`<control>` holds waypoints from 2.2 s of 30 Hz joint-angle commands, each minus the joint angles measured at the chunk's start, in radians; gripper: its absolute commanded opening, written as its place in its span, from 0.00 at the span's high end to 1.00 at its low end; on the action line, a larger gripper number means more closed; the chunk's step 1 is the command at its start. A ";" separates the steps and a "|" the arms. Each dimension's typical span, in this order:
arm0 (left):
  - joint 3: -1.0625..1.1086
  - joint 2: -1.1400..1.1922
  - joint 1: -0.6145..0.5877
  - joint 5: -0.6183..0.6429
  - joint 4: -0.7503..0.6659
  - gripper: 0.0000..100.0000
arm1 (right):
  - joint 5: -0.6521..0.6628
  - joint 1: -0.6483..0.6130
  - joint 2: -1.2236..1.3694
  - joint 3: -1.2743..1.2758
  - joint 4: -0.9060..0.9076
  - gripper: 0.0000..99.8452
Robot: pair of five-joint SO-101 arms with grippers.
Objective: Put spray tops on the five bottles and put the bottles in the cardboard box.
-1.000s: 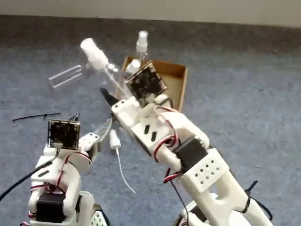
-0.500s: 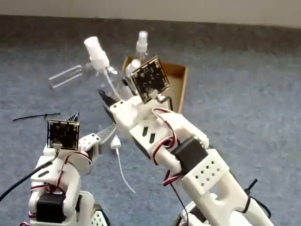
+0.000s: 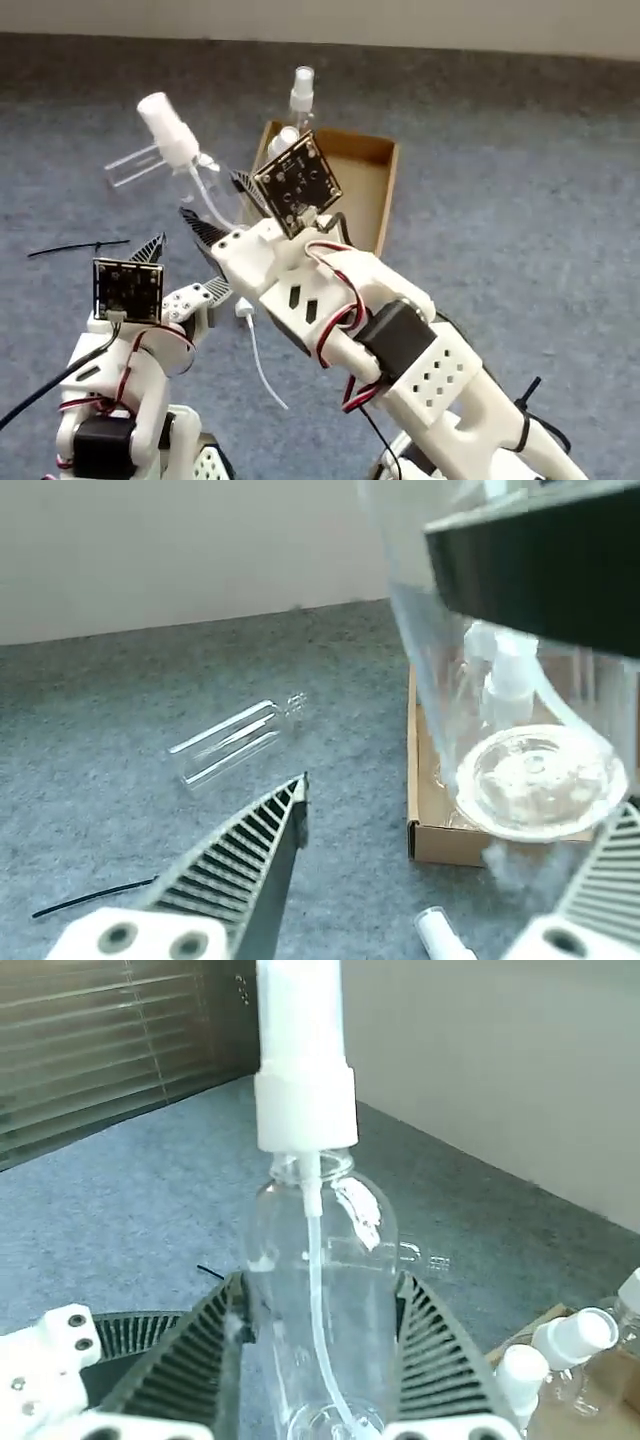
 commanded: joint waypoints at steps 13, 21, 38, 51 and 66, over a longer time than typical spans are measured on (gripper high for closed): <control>-0.051 -0.012 -0.159 0.006 -0.018 0.61 | -0.006 -0.039 -0.013 -0.059 0.134 1.00; -0.038 -0.013 -0.154 0.006 -0.017 0.61 | 0.012 0.036 -0.013 -0.102 0.137 1.00; -0.010 -0.013 -0.157 0.005 -0.017 0.61 | 0.077 0.565 0.272 -0.493 0.243 1.00; 0.015 -0.012 -0.159 0.002 -0.017 0.61 | 0.078 0.665 0.674 -0.452 0.025 1.00; 0.015 -0.012 -0.159 0.002 -0.017 0.61 | 0.072 0.644 0.918 -0.361 -0.348 1.00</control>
